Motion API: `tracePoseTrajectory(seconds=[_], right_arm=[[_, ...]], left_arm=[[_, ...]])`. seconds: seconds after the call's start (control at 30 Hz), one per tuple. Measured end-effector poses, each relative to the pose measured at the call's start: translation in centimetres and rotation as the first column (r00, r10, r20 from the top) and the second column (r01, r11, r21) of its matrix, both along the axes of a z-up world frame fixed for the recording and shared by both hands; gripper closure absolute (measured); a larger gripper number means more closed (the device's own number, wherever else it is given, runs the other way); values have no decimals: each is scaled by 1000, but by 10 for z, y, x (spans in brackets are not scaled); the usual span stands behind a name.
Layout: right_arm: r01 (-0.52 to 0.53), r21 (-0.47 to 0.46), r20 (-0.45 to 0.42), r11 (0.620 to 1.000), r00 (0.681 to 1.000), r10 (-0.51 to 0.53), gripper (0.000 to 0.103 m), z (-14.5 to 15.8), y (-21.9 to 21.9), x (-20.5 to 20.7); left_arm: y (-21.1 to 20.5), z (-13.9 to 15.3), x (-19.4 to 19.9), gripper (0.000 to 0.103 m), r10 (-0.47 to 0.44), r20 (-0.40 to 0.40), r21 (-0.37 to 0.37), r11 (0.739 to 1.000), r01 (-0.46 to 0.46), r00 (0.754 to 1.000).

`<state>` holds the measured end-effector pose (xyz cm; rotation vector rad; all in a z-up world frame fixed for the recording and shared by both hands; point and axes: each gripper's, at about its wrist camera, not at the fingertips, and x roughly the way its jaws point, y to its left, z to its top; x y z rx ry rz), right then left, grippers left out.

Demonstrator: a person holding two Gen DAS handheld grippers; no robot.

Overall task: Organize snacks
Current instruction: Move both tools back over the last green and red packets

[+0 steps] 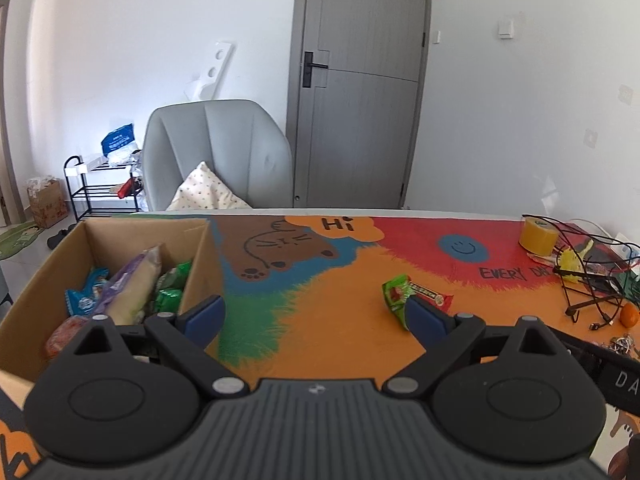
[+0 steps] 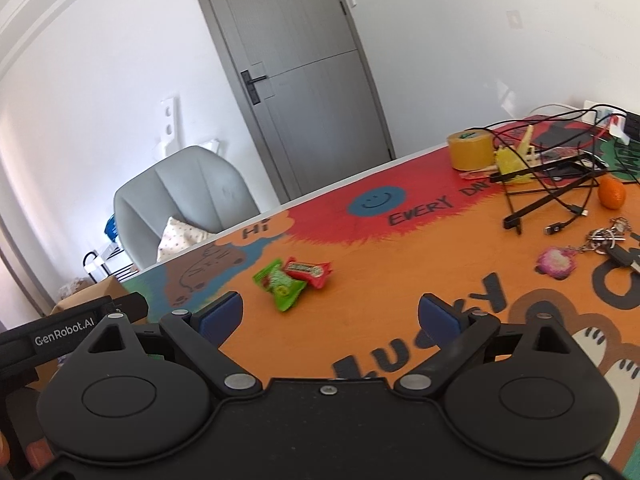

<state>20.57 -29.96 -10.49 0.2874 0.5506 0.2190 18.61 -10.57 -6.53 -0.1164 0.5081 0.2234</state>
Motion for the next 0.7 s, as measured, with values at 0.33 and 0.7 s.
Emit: tracePoseTrajectory(seconds=[0.33,0.7], right_arm=[[-5,46,-20,999,1000,6,13,-3,-11,31],[-29,55,-47,998,998,31,15,-5,-9,69]], left_arm=[[-12,-7,32,7,-33,-32,-4,999,33,999],[-15,-13,68,7,-20,-77,-9,1000,19,997]])
